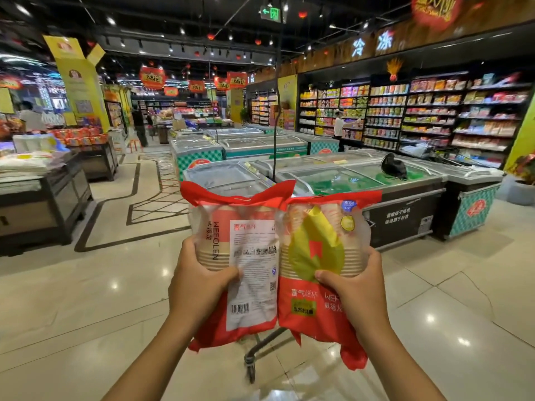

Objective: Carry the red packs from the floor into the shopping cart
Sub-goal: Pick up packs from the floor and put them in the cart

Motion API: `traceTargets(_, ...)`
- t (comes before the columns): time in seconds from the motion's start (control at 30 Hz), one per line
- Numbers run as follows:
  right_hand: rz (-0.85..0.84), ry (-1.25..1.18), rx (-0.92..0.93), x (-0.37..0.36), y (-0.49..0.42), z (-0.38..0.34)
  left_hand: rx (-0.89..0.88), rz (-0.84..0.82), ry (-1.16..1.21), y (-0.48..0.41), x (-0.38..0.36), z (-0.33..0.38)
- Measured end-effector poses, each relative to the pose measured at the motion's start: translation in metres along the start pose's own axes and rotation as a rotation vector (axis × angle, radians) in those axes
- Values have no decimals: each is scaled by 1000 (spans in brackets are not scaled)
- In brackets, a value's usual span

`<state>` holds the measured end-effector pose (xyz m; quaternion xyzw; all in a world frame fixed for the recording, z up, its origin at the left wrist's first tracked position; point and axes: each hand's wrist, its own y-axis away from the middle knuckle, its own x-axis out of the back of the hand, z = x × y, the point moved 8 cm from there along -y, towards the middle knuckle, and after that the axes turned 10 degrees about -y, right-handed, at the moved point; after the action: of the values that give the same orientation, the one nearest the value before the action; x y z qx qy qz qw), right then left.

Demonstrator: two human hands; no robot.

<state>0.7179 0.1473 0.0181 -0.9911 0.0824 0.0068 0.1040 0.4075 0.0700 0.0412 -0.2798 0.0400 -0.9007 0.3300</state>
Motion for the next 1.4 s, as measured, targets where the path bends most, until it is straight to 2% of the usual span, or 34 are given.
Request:
traceTargets(0.33, 130, 75, 17, -55, -139, 21, -19, -93, 89, -165, -91, -3)
traceTargets(0.63, 165, 79, -20, -71, -235, 47, -36, -152, 145, -255, -163, 7)
traceTargets(0.83, 125, 65, -25, -85, -324, 82, 4, -158, 113, -313, -219, 8)
traceTargets(1.1, -42, 54, -50, -121, -470, 134, 96, -98, 40, -406, -292, -7)
traceTargets(1.4, -181, 107, -181, -177, -588, 231, 352, -54, 2, -462, -356, -94)
